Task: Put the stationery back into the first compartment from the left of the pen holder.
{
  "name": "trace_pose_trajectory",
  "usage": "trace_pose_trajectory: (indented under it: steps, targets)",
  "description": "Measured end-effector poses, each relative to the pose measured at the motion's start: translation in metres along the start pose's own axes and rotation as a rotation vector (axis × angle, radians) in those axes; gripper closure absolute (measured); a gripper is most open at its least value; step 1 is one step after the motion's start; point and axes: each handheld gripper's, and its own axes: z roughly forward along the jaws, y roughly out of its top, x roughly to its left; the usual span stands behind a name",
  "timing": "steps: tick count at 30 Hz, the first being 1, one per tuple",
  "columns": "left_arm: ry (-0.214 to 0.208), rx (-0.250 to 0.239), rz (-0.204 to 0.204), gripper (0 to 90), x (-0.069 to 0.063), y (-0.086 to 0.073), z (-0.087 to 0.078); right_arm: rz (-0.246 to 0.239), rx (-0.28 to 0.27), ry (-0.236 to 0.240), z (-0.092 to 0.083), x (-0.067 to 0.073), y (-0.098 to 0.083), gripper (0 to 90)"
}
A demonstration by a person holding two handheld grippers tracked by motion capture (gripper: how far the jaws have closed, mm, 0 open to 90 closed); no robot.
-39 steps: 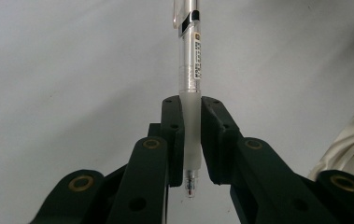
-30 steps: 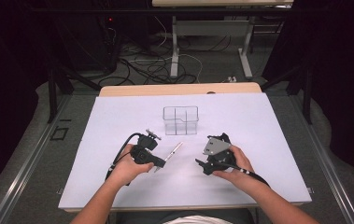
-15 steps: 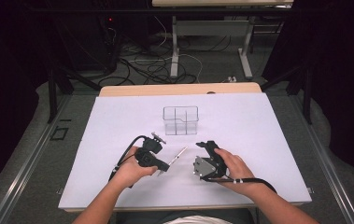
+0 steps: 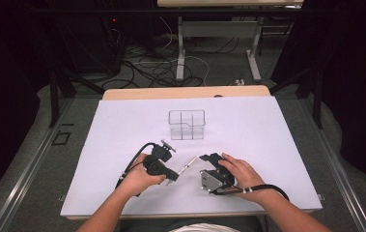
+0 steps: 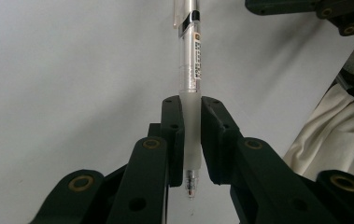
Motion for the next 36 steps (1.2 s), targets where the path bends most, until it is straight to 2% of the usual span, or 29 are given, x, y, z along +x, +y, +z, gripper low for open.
trace_pose_trajectory:
  steps: [3,6,9,14,17,19,21,23,25,27,28,30,31,32,34,35,36]
  targets:
    - [-0.011,0.003,-0.001,80.1,-0.002,0.001,0.003,-0.02,0.013,-0.003,0.002,0.002,0.001,45.2]
    - [-0.021,0.01,0.008,80.1,-0.004,0.002,0.007,-0.072,0.005,-0.005,0.003,0.003,0.001,53.1]
    - [-0.026,0.019,0.012,80.1,-0.007,0.003,0.01,-0.102,0.003,-0.012,0.003,0.003,0.002,56.5]
    - [-0.038,0.02,0.019,80.0,-0.009,0.005,0.014,-0.15,0.002,0.019,0.004,0.008,0.003,61.8]
    - [-0.048,0.014,0.008,80.1,-0.012,0.006,0.017,-0.2,0.013,0.026,0.005,0.01,0.005,65.0]
    - [-0.05,0.021,0.019,80.1,-0.012,0.007,0.017,-0.236,0.031,0.02,0.006,0.011,0.006,66.1]
    - [-0.05,0.028,0.016,80.1,-0.014,0.008,0.02,-0.276,0.023,0.017,0.006,0.011,0.008,67.8]
    - [-0.052,0.034,0.023,80.1,-0.016,0.009,0.021,-0.288,0.034,0.05,0.006,0.012,0.01,68.8]
    - [-0.057,0.033,0.024,80.1,-0.017,0.01,0.023,-0.314,0.034,0.061,0.006,0.013,0.011,70.1]
    - [-0.061,0.032,0.025,80.1,-0.018,0.011,0.023,-0.315,0.036,0.071,0.006,0.015,0.011,71.6]
    - [-0.065,0.031,0.024,80.1,-0.018,0.011,0.023,-0.33,0.018,0.05,0.007,0.016,0.011,72.1]
    - [-0.071,0.033,0.033,80.1,-0.018,0.012,0.023,-0.333,0.014,0.053,0.008,0.017,0.011,72.3]
    - [-0.077,0.028,0.022,80.1,-0.02,0.013,0.024,-0.339,0.019,0.047,0.008,0.017,0.012,72.7]
    - [-0.081,0.03,0.026,80.1,-0.02,0.013,0.025,-0.327,0.034,0.073,0.007,0.017,0.012,73.0]
    - [-0.083,0.032,0.029,80.1,-0.022,0.014,0.026,-0.332,0.028,0.069,0.008,0.018,0.013,73.5]
    - [-0.088,0.036,0.043,80.1,-0.022,0.015,0.027,-0.334,0.022,0.058,0.008,0.019,0.013,73.9]
    - [-0.087,0.035,0.033,80.1,-0.023,0.015,0.027,-0.338,0.019,0.062,0.009,0.019,0.013,74.0]
